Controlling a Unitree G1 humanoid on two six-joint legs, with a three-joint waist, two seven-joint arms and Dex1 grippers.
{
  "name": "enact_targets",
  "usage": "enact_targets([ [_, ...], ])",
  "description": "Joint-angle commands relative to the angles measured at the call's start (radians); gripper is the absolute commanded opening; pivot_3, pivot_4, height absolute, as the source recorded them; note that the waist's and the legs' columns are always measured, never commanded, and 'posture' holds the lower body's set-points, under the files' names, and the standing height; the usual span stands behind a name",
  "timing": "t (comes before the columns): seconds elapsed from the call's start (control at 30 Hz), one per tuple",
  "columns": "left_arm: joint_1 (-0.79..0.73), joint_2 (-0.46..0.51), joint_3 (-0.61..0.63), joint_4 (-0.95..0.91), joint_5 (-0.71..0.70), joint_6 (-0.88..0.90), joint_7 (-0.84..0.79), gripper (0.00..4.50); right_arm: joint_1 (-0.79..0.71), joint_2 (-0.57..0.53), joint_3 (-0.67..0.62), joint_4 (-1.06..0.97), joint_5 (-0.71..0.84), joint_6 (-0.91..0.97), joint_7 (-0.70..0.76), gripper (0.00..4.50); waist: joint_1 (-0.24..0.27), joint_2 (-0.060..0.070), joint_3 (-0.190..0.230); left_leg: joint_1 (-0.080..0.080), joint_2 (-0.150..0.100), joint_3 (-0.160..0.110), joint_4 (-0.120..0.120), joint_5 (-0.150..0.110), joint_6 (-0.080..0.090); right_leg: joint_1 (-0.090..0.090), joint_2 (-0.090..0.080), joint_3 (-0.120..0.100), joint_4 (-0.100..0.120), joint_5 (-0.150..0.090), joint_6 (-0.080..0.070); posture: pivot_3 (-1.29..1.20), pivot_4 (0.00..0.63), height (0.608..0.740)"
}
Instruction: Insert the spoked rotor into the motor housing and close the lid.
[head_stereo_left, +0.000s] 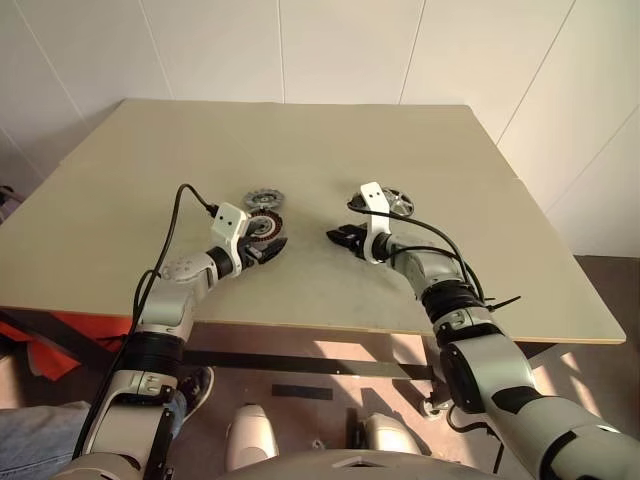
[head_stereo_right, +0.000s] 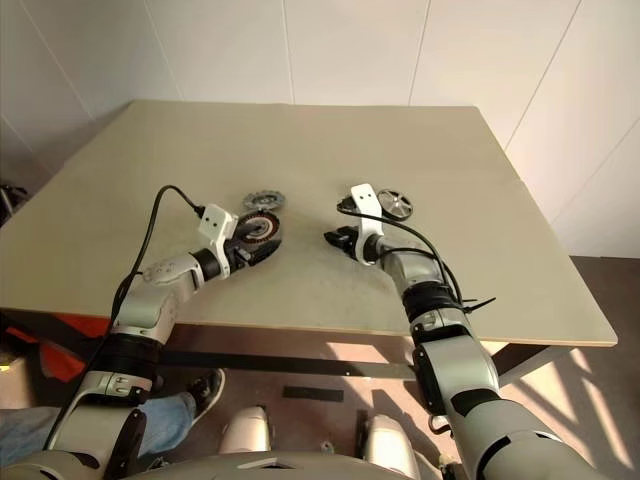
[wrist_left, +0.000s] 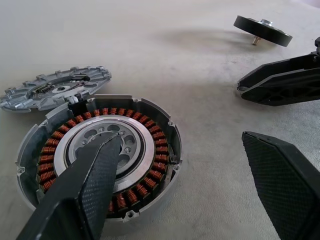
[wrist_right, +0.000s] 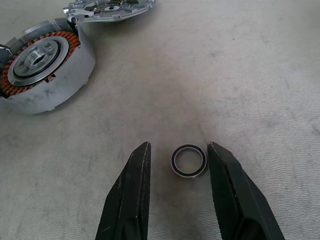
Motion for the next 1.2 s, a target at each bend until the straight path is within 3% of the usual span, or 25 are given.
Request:
enact_targets([
  [0.03,-0.01,0.011,0.016,-0.039,-0.008,-0.003,-0.001,4.06,-0.018,0.007,0.005,-0.003,-0.02,-0.031,0.007,1.96,0.0,0.0,0.0,0.0,0.0,0.0,0.0,0.0,0.0,0.0,0.0,0.0,0.0,0.0,0.0,0.0,0.0,0.74],
  [0.33,-0.022,0.016,0.023,-0.03,-0.01,-0.006,0.001,4.06,0.016,-0.015,0.095,0.039,-0.152,-0.174,-0.001,1.96,-0.001,0.0,0.0,0.0,0.0,0.0,0.0,0.0,0.0,0.0,0.0,0.0,0.0,0.0,0.0,0.0,0.0,0.74],
  [0.53,-0.024,0.017,0.03,-0.034,-0.016,-0.005,0.002,4.06,0.011,-0.031,0.092,0.081,-0.18,-0.224,0.002,0.57,-0.001,0.0,0.0,0.001,0.0,0.0,0.0,-0.001,0.001,0.001,0.0,0.0,0.0,0.0,0.0,0.0,0.0,0.74],
  [1.0,-0.041,0.026,0.044,-0.113,-0.017,0.017,0.037,4.06,-0.018,-0.055,0.049,0.071,-0.161,-0.224,-0.001,0.58,0.002,0.0,0.0,0.001,0.0,0.0,0.0,-0.001,0.002,0.002,0.0,0.0,0.0,0.0,0.0,0.0,0.0,0.74],
  [1.13,-0.111,0.103,0.001,-0.103,0.1,-0.052,0.057,4.06,-0.021,-0.071,0.037,0.053,-0.156,-0.214,-0.004,0.58,0.002,0.0,0.0,0.001,0.0,0.0,0.0,-0.001,0.002,0.002,0.0,0.0,0.0,0.0,0.0,0.0,0.0,0.74],
  [1.2,-0.155,0.208,-0.078,-0.042,0.241,-0.158,0.033,4.06,-0.021,-0.079,0.032,0.037,-0.152,-0.205,-0.002,0.58,0.001,0.0,0.0,0.0,0.0,-0.001,0.0,-0.001,0.002,0.002,0.0,0.0,0.0,0.0,0.0,0.0,0.0,0.74],
])
